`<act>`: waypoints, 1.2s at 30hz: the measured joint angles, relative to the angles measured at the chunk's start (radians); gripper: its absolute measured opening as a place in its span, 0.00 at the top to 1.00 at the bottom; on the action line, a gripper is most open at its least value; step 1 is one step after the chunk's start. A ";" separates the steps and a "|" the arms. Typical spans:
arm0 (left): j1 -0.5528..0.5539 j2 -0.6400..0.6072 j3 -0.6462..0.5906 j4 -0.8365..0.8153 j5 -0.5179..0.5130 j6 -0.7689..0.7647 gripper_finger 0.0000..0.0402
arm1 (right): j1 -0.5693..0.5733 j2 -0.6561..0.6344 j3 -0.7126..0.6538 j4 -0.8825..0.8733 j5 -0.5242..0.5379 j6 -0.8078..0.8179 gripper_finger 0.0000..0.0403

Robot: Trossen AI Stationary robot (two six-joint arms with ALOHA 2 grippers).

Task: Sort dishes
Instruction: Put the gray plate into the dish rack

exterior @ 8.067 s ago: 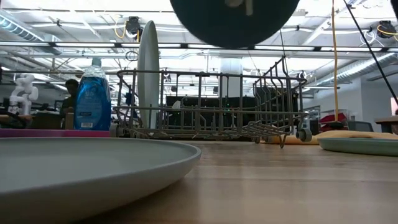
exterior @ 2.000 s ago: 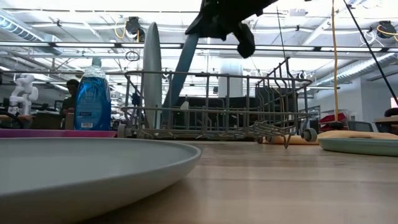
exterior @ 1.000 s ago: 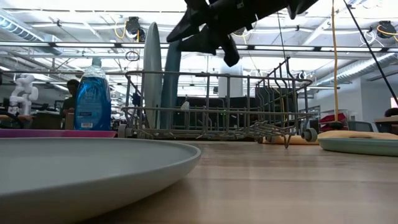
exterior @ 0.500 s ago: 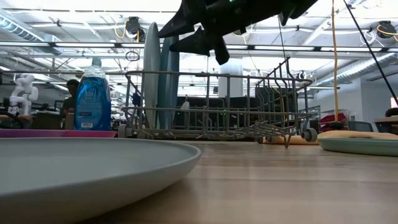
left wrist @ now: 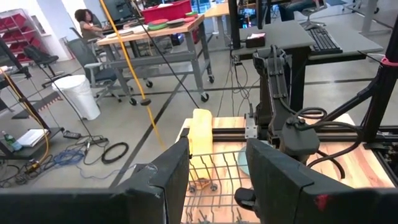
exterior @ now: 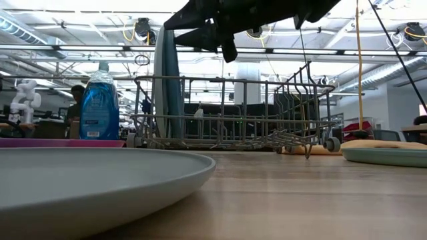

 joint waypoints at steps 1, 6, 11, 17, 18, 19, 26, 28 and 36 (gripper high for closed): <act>0.000 0.000 0.000 -0.003 0.000 0.000 0.60 | 0.000 0.000 0.000 0.000 0.000 0.000 0.52; 0.000 0.005 0.000 -0.043 0.000 -0.001 0.60 | 0.011 -0.010 0.000 -0.044 -0.010 -0.017 0.52; 0.000 0.019 0.000 -0.095 0.001 -0.025 0.60 | 0.027 -0.063 0.000 -0.142 -0.023 -0.036 0.52; -0.003 0.032 -0.010 -0.123 0.022 -0.044 0.60 | 0.058 -0.171 0.001 -0.309 -0.023 -0.118 0.52; -0.005 0.032 -0.016 -0.125 0.022 -0.049 0.60 | 0.066 -0.192 0.001 -0.353 -0.025 -0.141 0.52; -0.007 0.033 -0.022 -0.125 0.022 -0.051 0.60 | 0.077 -0.211 0.001 -0.396 -0.028 -0.165 0.52; -0.032 0.033 -0.083 -0.125 0.027 -0.053 0.60 | 0.162 -0.285 0.001 -0.580 -0.184 -0.324 0.52; -0.038 0.033 -0.098 -0.123 0.028 -0.053 0.60 | 0.192 -0.277 0.001 -0.598 -0.238 -0.412 0.52; -0.042 0.033 -0.118 -0.063 0.028 -0.085 0.60 | 0.259 -0.166 0.001 -0.610 -0.286 -0.626 0.52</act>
